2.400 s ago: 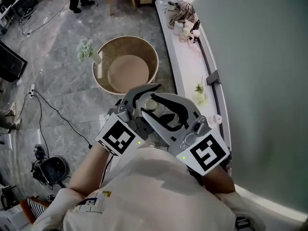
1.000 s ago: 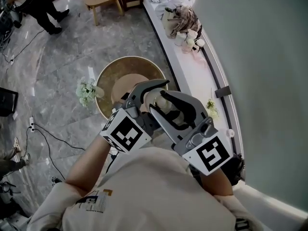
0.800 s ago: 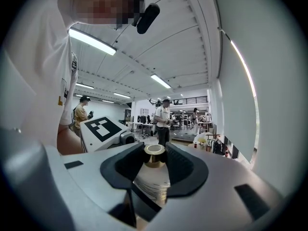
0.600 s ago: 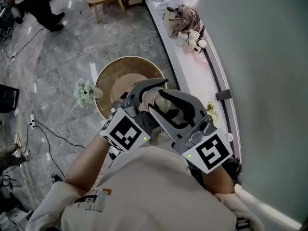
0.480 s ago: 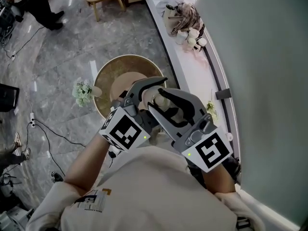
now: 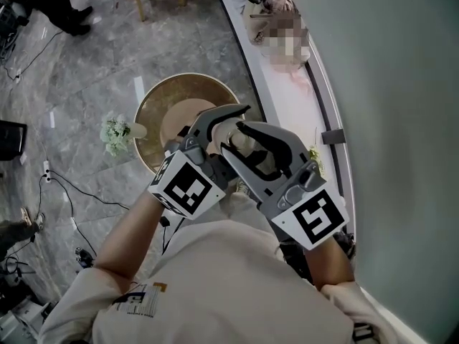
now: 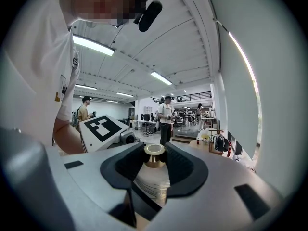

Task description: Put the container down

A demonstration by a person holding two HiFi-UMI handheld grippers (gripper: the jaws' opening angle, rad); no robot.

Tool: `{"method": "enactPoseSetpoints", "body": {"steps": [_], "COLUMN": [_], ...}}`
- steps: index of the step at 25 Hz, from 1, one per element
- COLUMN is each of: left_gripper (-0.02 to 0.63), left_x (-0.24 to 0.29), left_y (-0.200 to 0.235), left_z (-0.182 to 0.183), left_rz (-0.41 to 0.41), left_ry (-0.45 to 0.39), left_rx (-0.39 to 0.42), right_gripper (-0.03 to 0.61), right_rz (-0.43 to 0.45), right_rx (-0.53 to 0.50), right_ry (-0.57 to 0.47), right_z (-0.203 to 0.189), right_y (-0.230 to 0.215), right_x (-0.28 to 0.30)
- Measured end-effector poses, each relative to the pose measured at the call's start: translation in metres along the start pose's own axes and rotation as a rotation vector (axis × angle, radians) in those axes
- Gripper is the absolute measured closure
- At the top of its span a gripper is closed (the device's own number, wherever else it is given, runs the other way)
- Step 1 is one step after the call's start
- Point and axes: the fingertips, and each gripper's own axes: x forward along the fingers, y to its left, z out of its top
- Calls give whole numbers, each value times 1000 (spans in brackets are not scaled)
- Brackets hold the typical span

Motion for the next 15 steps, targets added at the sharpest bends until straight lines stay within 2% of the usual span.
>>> {"method": "enactPoseSetpoints", "body": {"steps": [5, 15], "left_gripper": [258, 258], "left_x": [15, 55], "left_y": [20, 57], "left_z": [-8, -51], "left_rz": [18, 18], "left_ry": [-6, -22], "left_rx": [32, 10], "right_gripper": [442, 442], "right_rz": [6, -9], "right_rx": [-31, -40], "right_ry": [12, 4], "right_z": [-8, -48], "right_y": [-21, -70], "right_x": [10, 38]}}
